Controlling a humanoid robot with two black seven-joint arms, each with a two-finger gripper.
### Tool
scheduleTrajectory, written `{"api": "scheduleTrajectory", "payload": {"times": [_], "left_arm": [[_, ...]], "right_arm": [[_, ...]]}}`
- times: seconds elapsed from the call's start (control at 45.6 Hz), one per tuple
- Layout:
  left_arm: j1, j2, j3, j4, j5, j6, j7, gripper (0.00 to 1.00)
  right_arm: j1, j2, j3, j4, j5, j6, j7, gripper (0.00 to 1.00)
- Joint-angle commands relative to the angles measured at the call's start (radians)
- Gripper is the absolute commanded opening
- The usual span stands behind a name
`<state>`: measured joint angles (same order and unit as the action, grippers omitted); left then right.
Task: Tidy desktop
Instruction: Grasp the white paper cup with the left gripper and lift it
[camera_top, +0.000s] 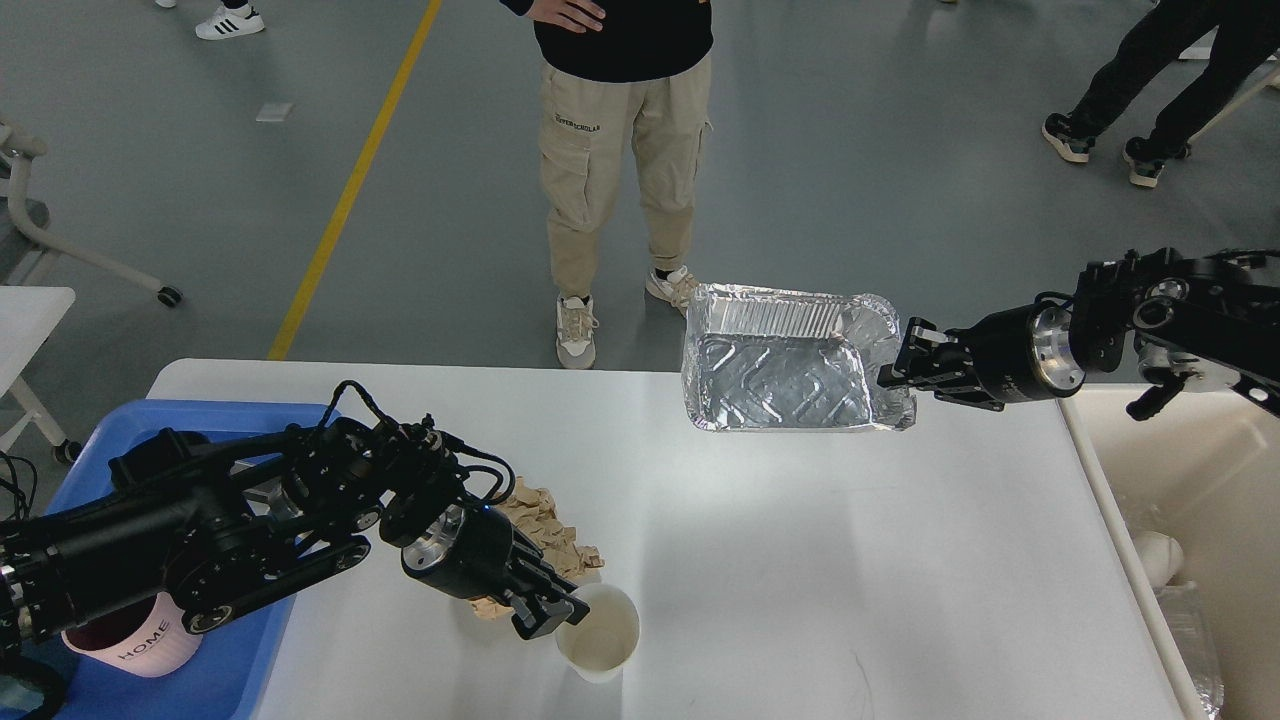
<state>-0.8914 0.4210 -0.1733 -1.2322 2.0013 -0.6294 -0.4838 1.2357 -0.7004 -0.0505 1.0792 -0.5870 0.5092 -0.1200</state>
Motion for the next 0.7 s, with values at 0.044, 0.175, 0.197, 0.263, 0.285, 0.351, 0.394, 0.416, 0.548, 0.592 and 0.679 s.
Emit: {"api": "scheduleTrajectory", "payload": {"times": [0.044,0.175,0.197,0.263,0.285,0.351,0.394,0.416,0.548,0.592,0.679], "left_arm": [[0.009,0.001,0.0,0.002,0.027,-0.001,-0.035,0.1],[0.009,0.005,-0.002,0.0,0.027,0.0,-0.047,0.06],[0.008,0.007,0.0,0.002,0.027,0.0,-0.048,0.06],[0.008,0.008,-0.002,0.0,0.027,0.0,-0.052,0.03],[0.008,0.012,-0.002,0.0,0.027,0.0,-0.053,0.02],[0.006,0.027,-0.003,0.0,0.027,0.005,-0.055,0.02],[0.006,0.03,-0.005,0.0,0.027,0.011,-0.055,0.02],[0.005,0.031,-0.011,0.0,0.025,0.014,-0.055,0.02],[-0.003,0.044,-0.084,-0.001,0.01,0.023,-0.068,0.02],[-0.001,0.048,-0.139,-0.003,0.001,0.02,-0.068,0.02],[0.003,0.061,-0.238,-0.015,-0.036,0.008,-0.068,0.02]], "right_arm": [[-0.001,-0.002,0.0,0.002,0.001,0.0,0.0,0.0],[-0.001,-0.002,0.0,0.002,-0.001,0.0,0.0,0.0],[-0.001,-0.002,0.0,0.002,0.001,0.0,-0.001,0.0],[-0.001,-0.002,0.0,0.002,0.001,0.0,0.0,0.0],[-0.002,-0.002,0.0,0.002,-0.001,-0.001,0.0,0.0],[-0.005,-0.002,0.0,0.001,-0.001,-0.001,0.0,0.0],[-0.008,-0.002,0.0,0.001,-0.001,-0.001,-0.001,0.0],[-0.008,-0.002,0.0,0.001,-0.001,-0.001,0.0,0.0],[-0.013,-0.004,0.0,0.002,0.001,-0.001,0.0,0.0],[-0.013,-0.002,0.0,0.001,-0.001,-0.001,0.0,0.0],[-0.012,-0.001,0.0,0.001,0.001,-0.001,-0.001,0.0]]}}
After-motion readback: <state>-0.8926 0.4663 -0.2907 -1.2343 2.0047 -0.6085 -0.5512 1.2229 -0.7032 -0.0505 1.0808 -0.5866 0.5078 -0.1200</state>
